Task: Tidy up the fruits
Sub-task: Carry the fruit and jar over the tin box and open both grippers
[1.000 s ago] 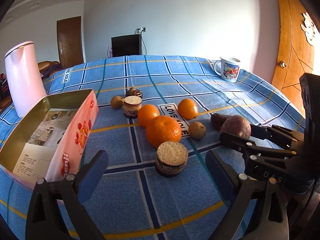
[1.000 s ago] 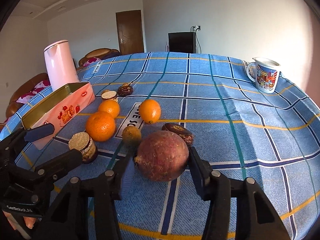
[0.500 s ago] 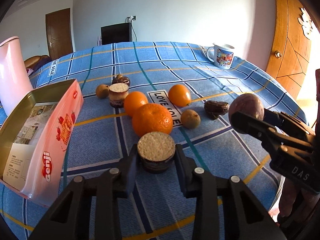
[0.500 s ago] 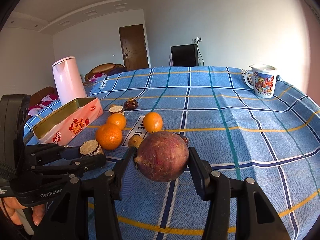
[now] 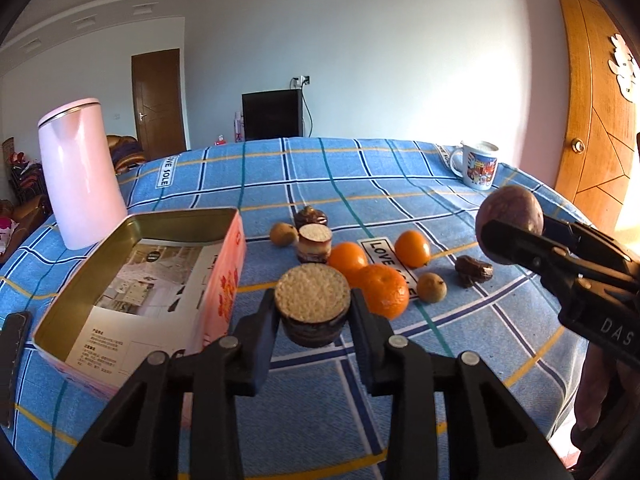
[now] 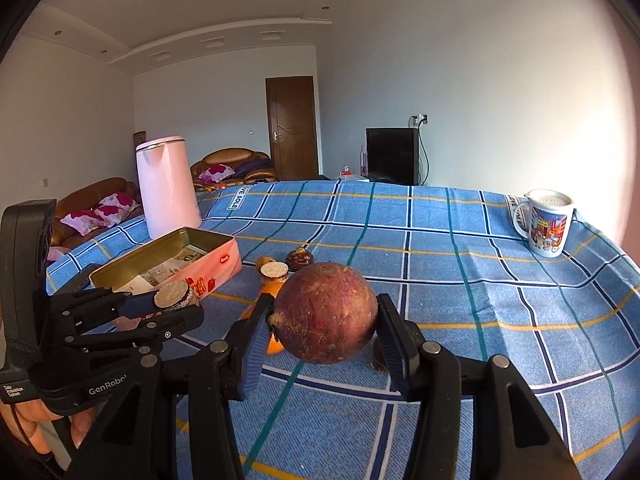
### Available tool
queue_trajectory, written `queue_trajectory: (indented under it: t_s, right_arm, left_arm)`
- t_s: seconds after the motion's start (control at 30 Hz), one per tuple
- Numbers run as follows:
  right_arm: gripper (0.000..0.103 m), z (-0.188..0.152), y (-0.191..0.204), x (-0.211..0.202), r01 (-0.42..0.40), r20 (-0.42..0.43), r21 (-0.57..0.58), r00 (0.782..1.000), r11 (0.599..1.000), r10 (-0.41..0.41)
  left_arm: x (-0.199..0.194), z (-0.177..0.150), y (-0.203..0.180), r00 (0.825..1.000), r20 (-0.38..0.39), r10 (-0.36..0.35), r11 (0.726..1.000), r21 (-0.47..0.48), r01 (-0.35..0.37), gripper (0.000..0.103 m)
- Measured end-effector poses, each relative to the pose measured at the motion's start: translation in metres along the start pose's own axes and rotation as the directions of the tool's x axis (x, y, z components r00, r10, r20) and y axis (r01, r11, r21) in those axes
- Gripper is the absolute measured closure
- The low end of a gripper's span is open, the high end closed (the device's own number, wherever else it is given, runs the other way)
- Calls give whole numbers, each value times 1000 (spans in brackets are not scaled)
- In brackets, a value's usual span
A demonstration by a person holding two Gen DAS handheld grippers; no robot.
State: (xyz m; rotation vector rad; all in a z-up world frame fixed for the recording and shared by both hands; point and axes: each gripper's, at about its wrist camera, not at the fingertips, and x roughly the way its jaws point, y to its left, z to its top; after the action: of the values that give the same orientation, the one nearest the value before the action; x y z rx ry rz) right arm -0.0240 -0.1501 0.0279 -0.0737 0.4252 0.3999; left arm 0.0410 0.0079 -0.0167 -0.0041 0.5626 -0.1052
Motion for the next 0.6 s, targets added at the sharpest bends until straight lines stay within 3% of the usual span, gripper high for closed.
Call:
queue_trajectory:
  t_s: [0.6]
  right_arm:
    - [50,49,78,43,-136,9,-136,990,981,139]
  left_arm:
    - [-6,3,71,993,27,112,988,-109,-109,67]
